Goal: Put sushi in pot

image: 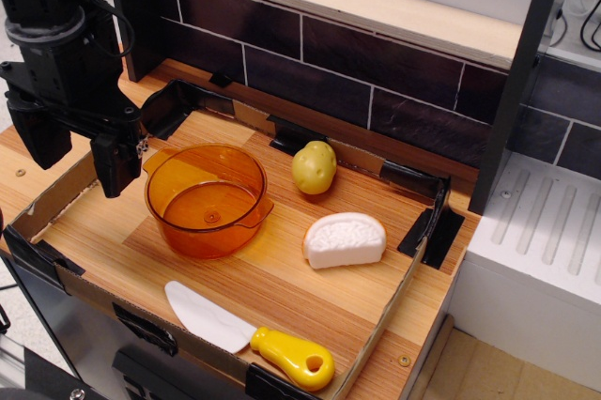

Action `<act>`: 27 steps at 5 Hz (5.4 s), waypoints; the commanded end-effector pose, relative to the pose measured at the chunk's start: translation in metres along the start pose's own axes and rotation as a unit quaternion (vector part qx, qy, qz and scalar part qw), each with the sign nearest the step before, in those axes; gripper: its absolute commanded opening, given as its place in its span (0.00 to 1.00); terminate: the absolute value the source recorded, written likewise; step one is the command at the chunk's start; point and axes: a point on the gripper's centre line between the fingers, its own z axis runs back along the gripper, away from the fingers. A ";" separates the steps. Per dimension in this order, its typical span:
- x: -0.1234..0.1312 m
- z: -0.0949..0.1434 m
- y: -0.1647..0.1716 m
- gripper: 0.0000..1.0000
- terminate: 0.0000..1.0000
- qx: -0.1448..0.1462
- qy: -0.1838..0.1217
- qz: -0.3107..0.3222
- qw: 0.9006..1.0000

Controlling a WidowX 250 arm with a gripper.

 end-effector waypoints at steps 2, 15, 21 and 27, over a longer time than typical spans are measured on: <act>-0.004 0.020 -0.019 1.00 0.00 -0.002 -0.010 -0.076 0.997; 0.053 -0.039 -0.167 0.00 0.00 -0.009 0.031 -0.285 0.958; 0.050 -0.001 -0.049 0.00 0.00 -0.034 -0.006 -0.237 0.971; 0.044 -0.036 -0.053 1.00 0.00 0.022 0.008 -0.226 0.974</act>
